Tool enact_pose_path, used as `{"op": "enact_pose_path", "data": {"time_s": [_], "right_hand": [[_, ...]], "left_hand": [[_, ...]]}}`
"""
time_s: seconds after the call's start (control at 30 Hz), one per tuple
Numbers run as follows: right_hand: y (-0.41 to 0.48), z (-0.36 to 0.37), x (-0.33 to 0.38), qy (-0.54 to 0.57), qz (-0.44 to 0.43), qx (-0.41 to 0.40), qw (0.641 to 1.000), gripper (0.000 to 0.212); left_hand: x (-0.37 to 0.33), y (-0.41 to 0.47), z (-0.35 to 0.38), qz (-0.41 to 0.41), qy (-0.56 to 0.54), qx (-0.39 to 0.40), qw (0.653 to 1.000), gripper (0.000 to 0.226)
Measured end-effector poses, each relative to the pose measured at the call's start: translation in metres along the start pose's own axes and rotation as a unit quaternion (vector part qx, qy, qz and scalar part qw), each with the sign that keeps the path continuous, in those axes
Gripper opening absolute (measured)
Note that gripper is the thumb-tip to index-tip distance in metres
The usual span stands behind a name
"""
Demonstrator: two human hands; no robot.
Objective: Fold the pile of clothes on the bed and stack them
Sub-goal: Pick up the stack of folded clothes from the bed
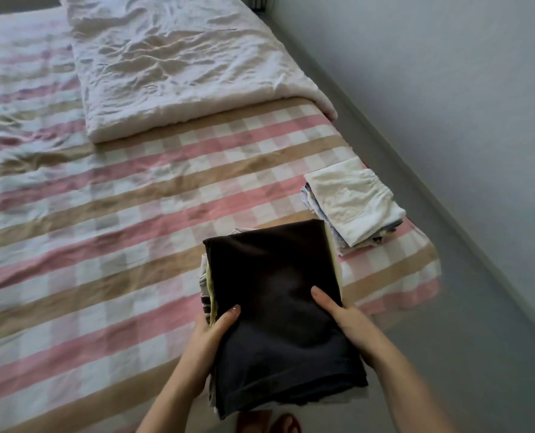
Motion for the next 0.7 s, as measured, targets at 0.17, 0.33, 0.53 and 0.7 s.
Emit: {"op": "enact_pose_path", "data": {"time_s": [0.17,0.33,0.53,0.7], "right_hand": [[0.035,-0.012,0.013,0.011,0.001,0.014,1.0,0.049],[0.08,-0.014,0.04,0.006,-0.004,0.016,1.0,0.062],[0.141,-0.01,0.074,-0.034,-0.033,0.045,0.998,0.068],[0.194,-0.01,0.088,-0.072,-0.058,0.068,0.993,0.074]], "left_hand": [[-0.003,0.031,0.008,-0.016,-0.009,-0.012,1.0,0.072],[-0.015,0.071,0.002,-0.014,0.014,-0.082,0.996,0.071],[-0.025,0.124,0.003,0.02,-0.023,-0.101,0.994,0.064],[-0.013,0.163,0.007,0.048,-0.024,-0.125,0.991,0.055]]}}
Point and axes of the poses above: each hand's wrist, its own y-axis towards the middle knuckle, its own z-axis out of the palm, x = y × z, the point moved 6 cm from there along y, towards the middle knuckle
